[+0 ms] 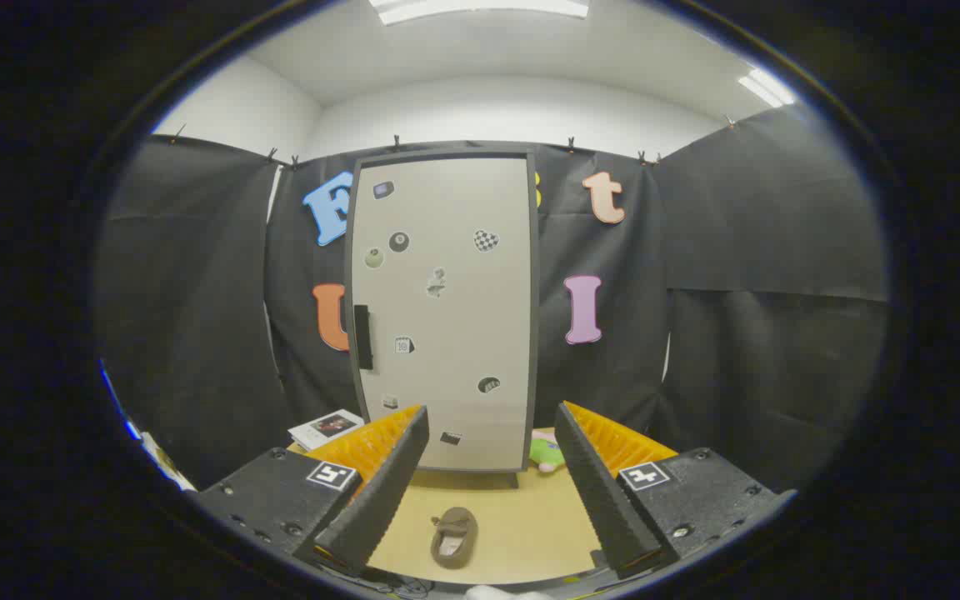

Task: Open the shoe cabinet door, grab the shoes and put them into the shoe cabinet, then close the shoe cabinet door.

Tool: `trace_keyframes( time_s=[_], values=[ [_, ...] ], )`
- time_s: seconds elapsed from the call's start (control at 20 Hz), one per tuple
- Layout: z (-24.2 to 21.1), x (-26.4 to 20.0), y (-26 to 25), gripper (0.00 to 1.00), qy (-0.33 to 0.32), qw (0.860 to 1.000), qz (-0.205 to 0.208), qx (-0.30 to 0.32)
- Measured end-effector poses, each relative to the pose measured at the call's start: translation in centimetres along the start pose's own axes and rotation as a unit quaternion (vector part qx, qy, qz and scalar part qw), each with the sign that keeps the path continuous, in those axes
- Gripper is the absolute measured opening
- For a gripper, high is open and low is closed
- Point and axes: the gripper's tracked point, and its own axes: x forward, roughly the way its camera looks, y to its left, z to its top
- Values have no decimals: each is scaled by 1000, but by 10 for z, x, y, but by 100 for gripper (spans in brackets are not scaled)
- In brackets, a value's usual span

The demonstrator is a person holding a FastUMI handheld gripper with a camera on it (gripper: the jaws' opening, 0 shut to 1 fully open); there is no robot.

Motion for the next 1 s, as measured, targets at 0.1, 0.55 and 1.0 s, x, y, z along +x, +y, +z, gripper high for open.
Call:
trace_keyframes(
  time_s=[0.1,0.55,1.0],
  values=[
    [1,-1,0,99,-1,1000,-1,-2],
    [6,-1,4,99,-2,1000,-2,0],
    [8,8,15,99,-2,1000,-3,1]
  ],
)
